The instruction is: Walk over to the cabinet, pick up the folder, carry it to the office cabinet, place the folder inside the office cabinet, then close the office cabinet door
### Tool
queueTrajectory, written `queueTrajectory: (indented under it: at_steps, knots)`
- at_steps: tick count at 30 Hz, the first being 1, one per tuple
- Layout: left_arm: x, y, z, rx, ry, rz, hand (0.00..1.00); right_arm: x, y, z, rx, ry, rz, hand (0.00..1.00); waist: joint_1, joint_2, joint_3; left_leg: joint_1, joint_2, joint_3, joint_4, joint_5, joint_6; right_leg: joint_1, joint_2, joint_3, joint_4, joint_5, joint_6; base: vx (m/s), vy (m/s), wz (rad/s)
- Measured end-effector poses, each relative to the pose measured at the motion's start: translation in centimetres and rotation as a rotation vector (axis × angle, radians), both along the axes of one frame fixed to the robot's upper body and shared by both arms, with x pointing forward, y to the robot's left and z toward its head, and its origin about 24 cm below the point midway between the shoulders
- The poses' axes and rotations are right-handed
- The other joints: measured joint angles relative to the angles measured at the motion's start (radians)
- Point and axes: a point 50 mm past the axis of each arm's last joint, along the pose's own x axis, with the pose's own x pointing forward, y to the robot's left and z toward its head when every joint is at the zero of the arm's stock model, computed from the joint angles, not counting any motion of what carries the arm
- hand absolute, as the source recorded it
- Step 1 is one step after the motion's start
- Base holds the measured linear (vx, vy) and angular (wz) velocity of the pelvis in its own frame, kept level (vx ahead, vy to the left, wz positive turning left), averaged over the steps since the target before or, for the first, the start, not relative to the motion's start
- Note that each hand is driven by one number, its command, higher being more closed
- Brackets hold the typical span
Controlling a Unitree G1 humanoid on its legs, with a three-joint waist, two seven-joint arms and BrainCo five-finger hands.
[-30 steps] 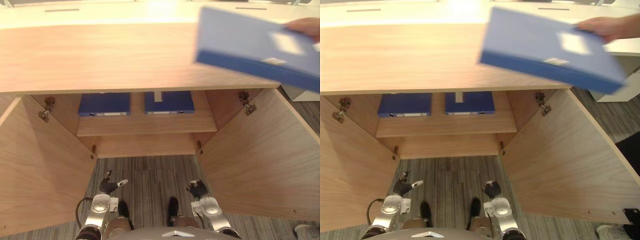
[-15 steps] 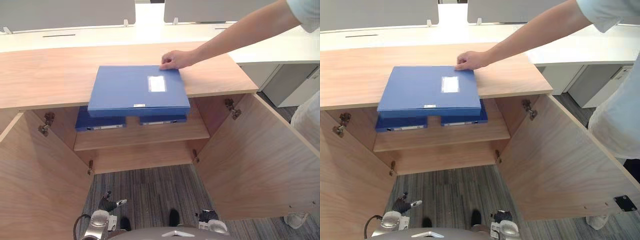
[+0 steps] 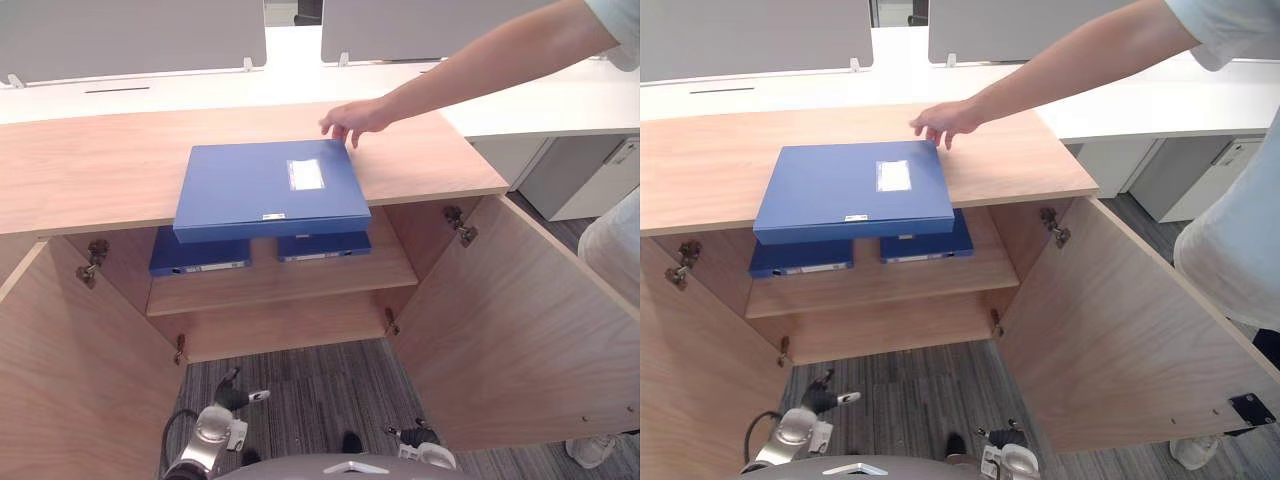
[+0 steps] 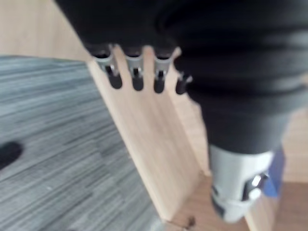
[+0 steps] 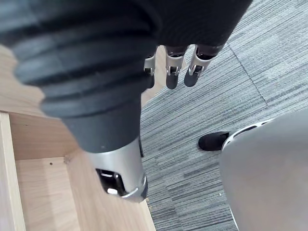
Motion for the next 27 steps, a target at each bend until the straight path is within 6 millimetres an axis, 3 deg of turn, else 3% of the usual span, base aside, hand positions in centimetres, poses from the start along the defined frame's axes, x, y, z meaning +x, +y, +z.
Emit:
queueTrajectory:
  at_steps: [2,5,14,17,27]
  knots:
    - [1.8,-1.8,2.9,-0.045,-0.166,-0.118,0.00,0.0,0.1,0.0,0.003,-0.002,-0.001,0.00,-0.001,0.002,-0.001,-0.001,0.000,-0.001,0.000,0.000,0.000,-0.001,-0.001,-0.001,0.000,-0.003,-0.002,-0.04,-0.014,-0.01]
    - [2.6,-2.6,6.0,-0.127,-0.338,-0.253,0.00,-0.1,-0.1,0.0,0.014,-0.004,-0.025,0.00,-0.008,0.003,-0.001,0.009,0.000,-0.003,0.000,0.001,0.001,0.009,0.000,-0.002,0.000,-0.003,0.001,0.00,0.000,0.00]
    - [1.9,-2.4,8.1,-0.140,-0.430,-0.282,0.00,-0.3,-0.3,0.0,0.013,-0.005,-0.033,0.00,-0.006,0.005,-0.003,0.027,-0.007,-0.005,0.000,-0.007,0.007,0.025,-0.009,-0.006,0.000,-0.014,0.003,-0.01,-0.002,0.01]
    - [1.4,-1.8,10.3,-0.172,-0.527,-0.248,0.00,-0.6,-0.6,0.0,0.006,0.002,-0.035,0.00,-0.006,-0.001,-0.007,0.029,-0.013,-0.007,0.000,-0.011,0.011,0.029,-0.015,-0.010,0.000,-0.017,0.009,0.00,0.001,0.04]
    - [2.8,0.3,16.4,-0.199,-0.823,-0.180,0.00,-1.7,-1.0,-0.2,-0.010,0.032,-0.010,0.00,-0.002,-0.014,-0.021,0.039,-0.025,-0.029,0.000,-0.011,0.022,0.051,-0.028,-0.034,0.001,-0.019,0.012,0.00,0.000,0.07]
